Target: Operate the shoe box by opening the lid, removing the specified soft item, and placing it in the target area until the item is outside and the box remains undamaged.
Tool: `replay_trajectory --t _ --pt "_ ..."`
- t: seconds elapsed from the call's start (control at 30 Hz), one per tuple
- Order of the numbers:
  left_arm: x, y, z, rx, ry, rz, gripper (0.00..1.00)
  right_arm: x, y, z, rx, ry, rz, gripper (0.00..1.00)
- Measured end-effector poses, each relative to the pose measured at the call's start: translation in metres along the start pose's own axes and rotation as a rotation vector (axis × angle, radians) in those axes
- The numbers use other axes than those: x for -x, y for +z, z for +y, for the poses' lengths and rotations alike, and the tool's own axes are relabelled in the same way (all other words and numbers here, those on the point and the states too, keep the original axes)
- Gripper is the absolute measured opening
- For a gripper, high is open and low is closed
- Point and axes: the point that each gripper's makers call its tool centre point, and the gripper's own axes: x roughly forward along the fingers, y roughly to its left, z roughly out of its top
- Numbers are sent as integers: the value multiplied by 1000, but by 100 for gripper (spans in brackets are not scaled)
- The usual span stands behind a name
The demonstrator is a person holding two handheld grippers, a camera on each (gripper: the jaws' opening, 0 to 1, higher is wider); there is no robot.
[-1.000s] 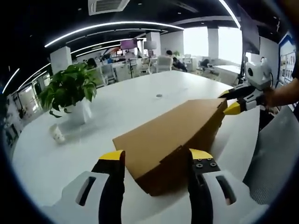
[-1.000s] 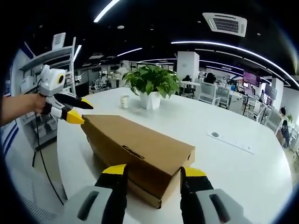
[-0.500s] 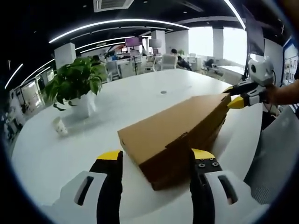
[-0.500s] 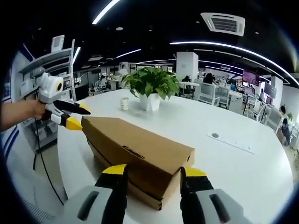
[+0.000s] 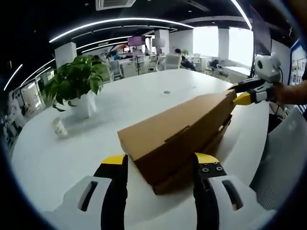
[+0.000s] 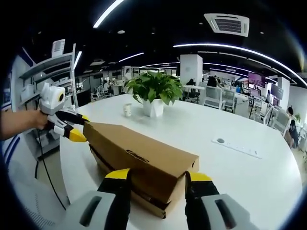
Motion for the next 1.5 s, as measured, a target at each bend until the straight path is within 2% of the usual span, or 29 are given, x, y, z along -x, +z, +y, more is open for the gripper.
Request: replay_trajectory --t 0.37,1.0,1.5 --pt "1 7 2 4 6 -9 53 1 6 -2 -7 2 -12 41" --pt "4 27 6 1 12 -42 55 2 25 -6 -37 26 -66 43" --pt "3 35 10 -14 12 -43 55 1 31 -6 -13 46 -86 46"
